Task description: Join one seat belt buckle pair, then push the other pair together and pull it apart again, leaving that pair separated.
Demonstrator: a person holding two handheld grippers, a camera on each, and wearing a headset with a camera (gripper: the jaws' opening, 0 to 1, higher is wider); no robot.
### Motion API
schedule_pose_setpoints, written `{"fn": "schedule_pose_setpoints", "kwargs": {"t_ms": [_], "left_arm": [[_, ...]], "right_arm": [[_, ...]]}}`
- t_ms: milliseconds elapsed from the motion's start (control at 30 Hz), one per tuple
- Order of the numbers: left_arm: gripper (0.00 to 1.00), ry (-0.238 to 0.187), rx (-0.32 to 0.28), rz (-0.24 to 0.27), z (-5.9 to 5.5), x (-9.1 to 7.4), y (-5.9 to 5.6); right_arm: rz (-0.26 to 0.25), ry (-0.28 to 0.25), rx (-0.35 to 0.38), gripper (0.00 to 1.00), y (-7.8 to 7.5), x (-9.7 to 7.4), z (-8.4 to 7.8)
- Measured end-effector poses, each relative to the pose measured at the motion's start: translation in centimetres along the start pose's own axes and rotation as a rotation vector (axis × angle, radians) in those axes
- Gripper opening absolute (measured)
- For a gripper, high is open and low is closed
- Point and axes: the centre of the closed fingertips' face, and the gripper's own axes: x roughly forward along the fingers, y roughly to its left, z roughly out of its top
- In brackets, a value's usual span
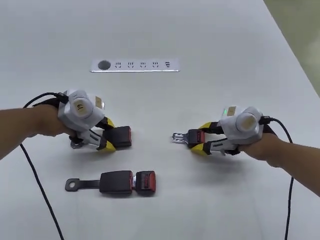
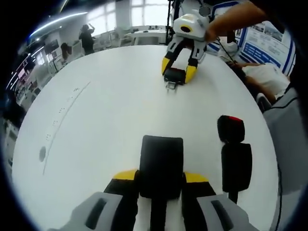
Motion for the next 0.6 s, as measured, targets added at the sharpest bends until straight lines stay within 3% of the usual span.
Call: {"fn": "schedule_pose_setpoints", "kwargs": {"t_ms": [67,100,167,267,367,467,600], "left_arm": [[0.48,-0.023,-0.044,0.010,0.0,-0.1,0.1],[0.55,-0.048,-0.096,0.027,0.3,-0.2,0.2],[0.67,-0.077,-0.118,0.038,0.4,-0.7,0.3],[0.71,-0.131,-0.123,0.113,0.5,-1.5,1.3],[0.77,-0.160,-0.200,0.139,0.8,-2.6,1.3],[0.84,-0.224,-0.258,0.198,1.6,-4.2,1.0],[0.88,-0.252,-0.307,0.252,1.2,-5.5,0.6]], "right_arm": [[-0.015,-0.015,0.018,0.41,0.2,-0.4,0.2],[-0.047,-0.054,0.043,0.48,-0.4,-0.5,0.7],[-0.078,-0.088,0.100,0.56,-0.6,-0.8,1.1],[-0.119,-0.107,0.143,0.61,-0.8,-1.2,1.1],[-0.189,-0.145,0.180,0.65,-0.8,-2.2,2.0],[-0.254,-0.196,0.236,0.67,-0.9,-3.4,3.0],[-0.316,-0.257,0.293,0.74,-1.0,-4.0,3.7]]}}
